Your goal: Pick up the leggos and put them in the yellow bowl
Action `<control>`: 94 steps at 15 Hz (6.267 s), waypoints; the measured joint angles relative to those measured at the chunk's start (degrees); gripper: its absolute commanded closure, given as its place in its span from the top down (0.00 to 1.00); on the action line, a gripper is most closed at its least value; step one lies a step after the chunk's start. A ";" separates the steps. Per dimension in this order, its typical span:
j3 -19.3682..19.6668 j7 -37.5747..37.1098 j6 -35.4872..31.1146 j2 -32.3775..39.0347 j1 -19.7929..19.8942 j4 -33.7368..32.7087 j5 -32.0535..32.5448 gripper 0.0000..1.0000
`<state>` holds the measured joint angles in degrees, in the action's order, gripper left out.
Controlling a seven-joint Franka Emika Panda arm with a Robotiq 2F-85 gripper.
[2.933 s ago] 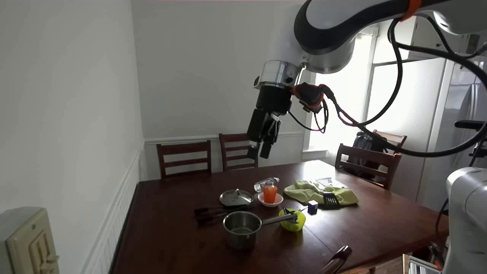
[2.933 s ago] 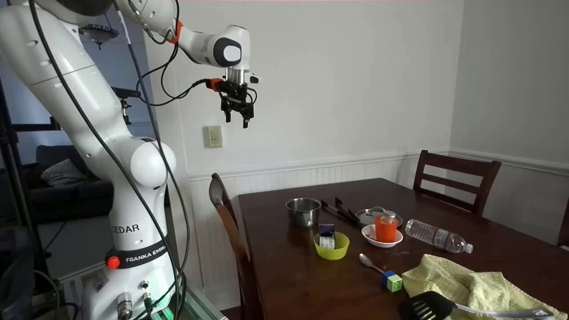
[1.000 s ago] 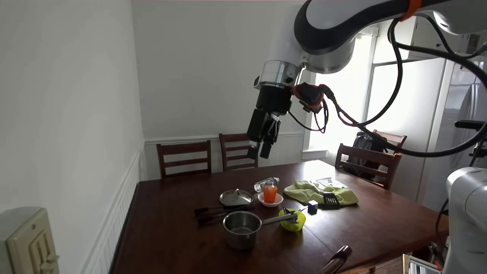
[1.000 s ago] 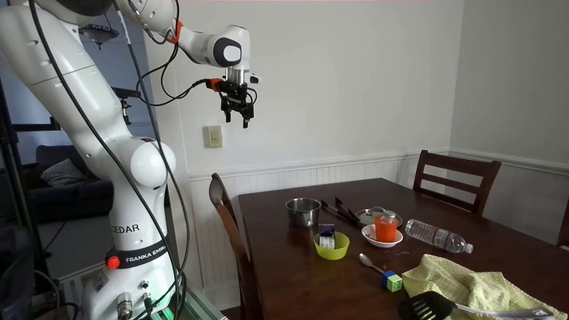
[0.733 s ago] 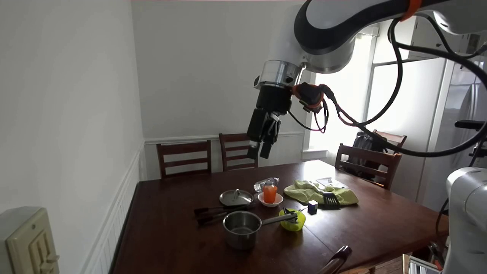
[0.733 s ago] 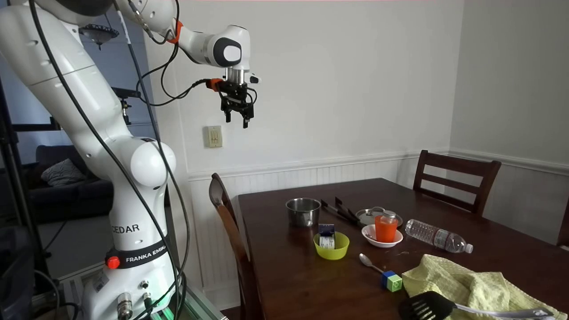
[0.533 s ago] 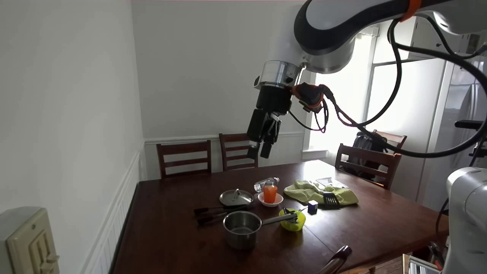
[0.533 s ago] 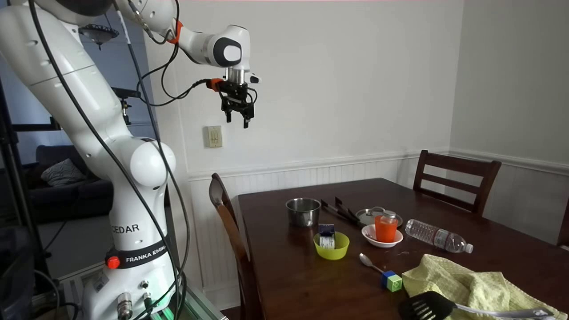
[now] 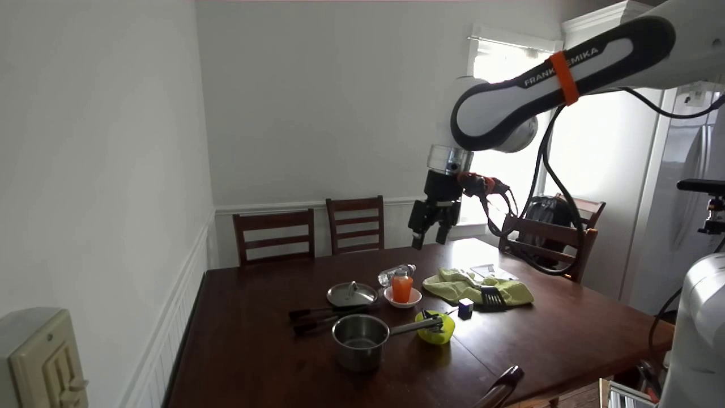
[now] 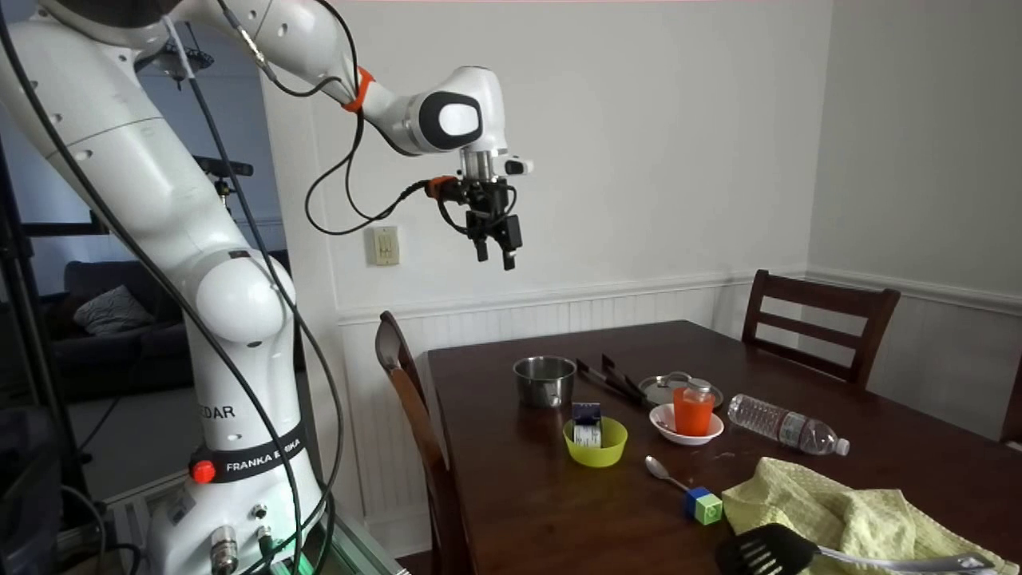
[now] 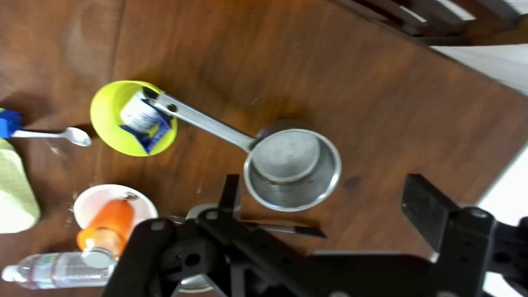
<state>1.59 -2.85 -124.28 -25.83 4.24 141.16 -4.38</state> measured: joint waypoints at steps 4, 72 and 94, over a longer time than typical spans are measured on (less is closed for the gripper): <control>7.08 0.04 -7.70 3.59 8.52 1.83 2.95 1.00; 11.19 -36.98 -23.17 55.93 20.67 -28.38 -24.20 0.11; 10.68 -15.60 -7.22 50.20 15.57 -21.18 -27.96 0.11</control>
<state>12.27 -18.45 -131.50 24.37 19.81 119.98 -32.34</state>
